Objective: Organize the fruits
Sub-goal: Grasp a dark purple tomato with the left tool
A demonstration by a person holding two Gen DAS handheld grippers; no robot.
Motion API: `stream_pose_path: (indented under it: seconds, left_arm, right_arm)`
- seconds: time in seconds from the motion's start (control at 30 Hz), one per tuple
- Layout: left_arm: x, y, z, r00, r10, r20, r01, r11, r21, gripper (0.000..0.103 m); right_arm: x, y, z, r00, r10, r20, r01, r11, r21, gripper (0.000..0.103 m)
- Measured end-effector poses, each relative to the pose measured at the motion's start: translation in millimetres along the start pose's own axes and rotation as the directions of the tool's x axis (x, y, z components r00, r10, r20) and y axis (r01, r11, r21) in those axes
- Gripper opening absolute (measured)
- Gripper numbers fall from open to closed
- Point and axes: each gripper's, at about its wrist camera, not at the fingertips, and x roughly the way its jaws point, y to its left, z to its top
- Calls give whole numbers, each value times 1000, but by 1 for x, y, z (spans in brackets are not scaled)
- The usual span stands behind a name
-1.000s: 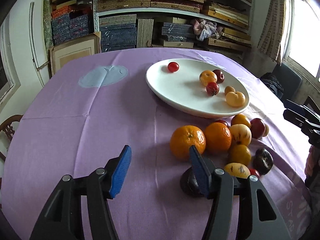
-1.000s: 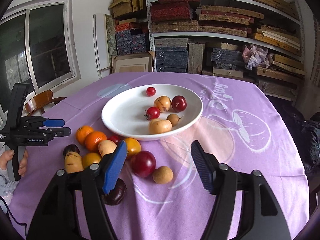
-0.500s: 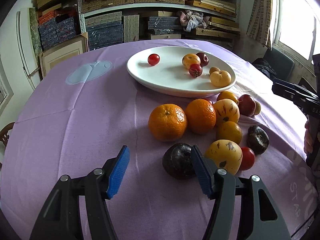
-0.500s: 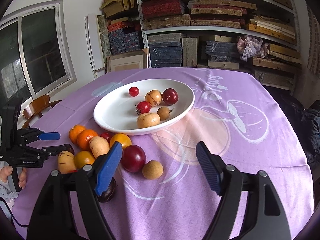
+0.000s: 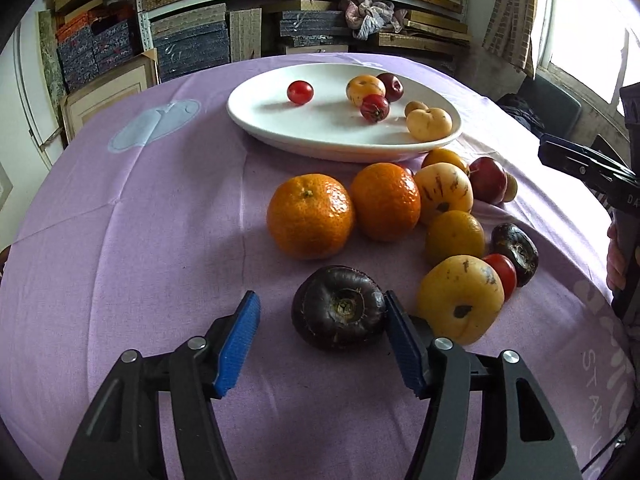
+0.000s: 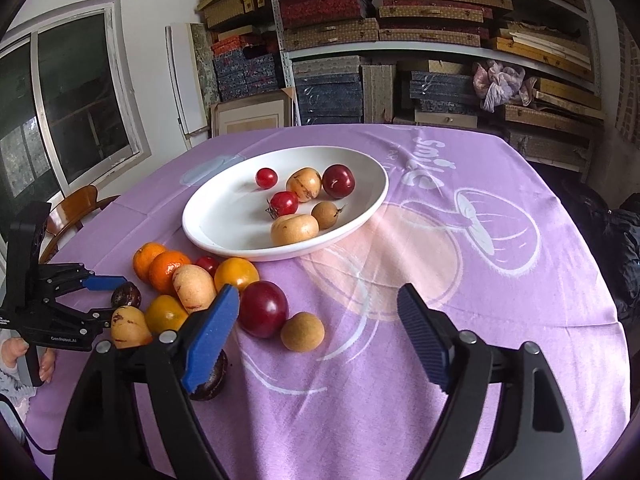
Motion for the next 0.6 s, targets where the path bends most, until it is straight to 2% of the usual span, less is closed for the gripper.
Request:
stream_pose_path:
  seconds: [0.17, 0.27, 0.37, 0.47, 0.53, 0.6]
  left_arm:
    - [-3, -5, -1, 1000, 0, 19, -1, 1000, 30, 45]
    - [-4, -6, -1, 999, 13, 30, -14, 999, 32, 45]
    - [-8, -8, -1, 997, 62, 49, -64, 997, 45, 45]
    - [-10, 5, 1, 997, 62, 49, -61, 998, -12, 45]
    - [-11, 8, 1, 997, 64, 49, -63, 998, -26, 45]
    - [-10, 6, 1, 997, 61, 45, -60, 998, -19, 45]
  right_arm:
    - [1, 0, 0, 1000, 0, -8, 0, 1000, 6, 86]
    - [4, 2, -1, 1000, 7, -23, -8, 1000, -4, 88]
    - [6, 8, -3, 999, 14, -41, -16, 999, -36, 88]
    - [13, 17, -6, 998, 12, -60, -17, 997, -74, 88]
    - [19, 25, -5, 998, -11, -62, 4, 994, -110, 80]
    - [25, 28, -2, 997, 0, -72, -9, 993, -116, 74]
